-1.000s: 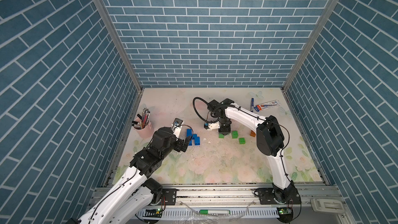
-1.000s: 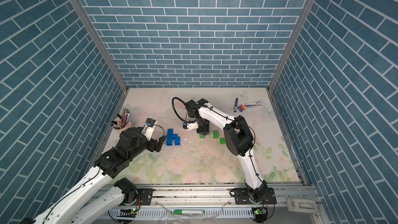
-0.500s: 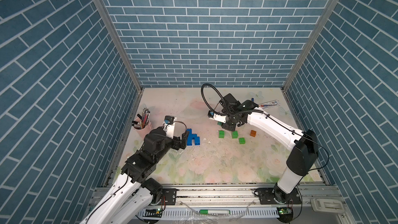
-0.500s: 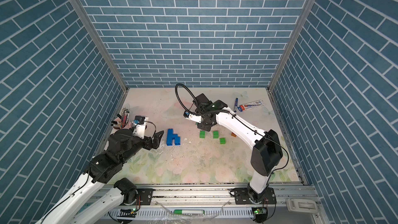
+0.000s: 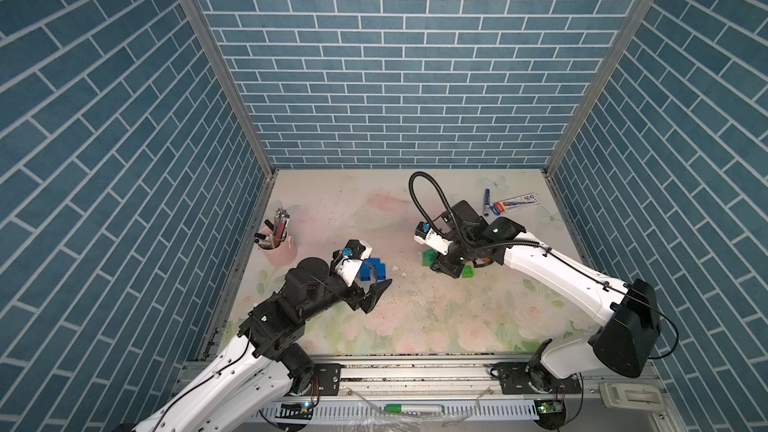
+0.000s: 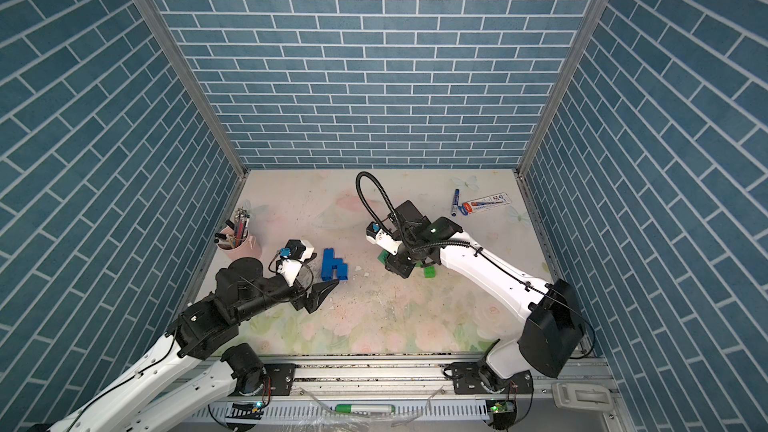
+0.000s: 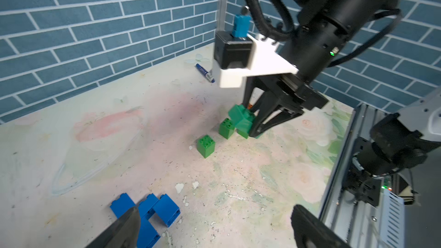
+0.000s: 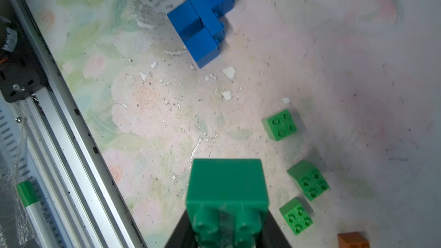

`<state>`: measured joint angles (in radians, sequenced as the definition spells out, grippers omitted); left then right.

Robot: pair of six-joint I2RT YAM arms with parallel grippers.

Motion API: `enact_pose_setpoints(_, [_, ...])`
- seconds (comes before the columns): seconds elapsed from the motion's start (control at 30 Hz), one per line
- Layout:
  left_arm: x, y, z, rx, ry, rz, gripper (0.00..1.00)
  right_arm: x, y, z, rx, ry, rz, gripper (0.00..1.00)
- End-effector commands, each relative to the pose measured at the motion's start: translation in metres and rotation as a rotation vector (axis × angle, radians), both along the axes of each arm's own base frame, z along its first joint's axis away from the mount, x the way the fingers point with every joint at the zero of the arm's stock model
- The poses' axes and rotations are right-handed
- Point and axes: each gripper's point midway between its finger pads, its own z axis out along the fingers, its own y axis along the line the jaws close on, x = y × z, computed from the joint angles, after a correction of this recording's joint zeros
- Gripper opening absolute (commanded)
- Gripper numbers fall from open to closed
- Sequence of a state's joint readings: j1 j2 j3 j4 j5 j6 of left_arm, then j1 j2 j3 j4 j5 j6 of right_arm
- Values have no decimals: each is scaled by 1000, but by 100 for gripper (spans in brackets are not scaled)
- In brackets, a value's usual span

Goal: Assemble the letter h with lego
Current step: Place the lego brick at the center of the board.

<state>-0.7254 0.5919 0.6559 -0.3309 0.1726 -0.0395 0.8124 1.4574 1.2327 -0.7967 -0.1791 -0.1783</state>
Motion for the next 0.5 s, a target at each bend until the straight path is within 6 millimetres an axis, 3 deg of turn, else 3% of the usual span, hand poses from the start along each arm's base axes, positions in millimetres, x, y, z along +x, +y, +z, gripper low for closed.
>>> enact_pose_setpoints(0.0, [11,15,13,11,-92,98,99,-9,-29,-39,-133,100,-229,0])
enact_pose_setpoints(0.17, [15,18,6,40,-76,118,99,-36,-53,-84,-281,128,-330,0])
enact_pose_setpoints(0.27, [15,13,2,44,-53,103,99,-53,-53,-107,-332,166,-321,0])
enact_pose_setpoints(0.47, [16,13,-3,57,-35,108,99,-61,-47,-133,-402,166,-283,1])
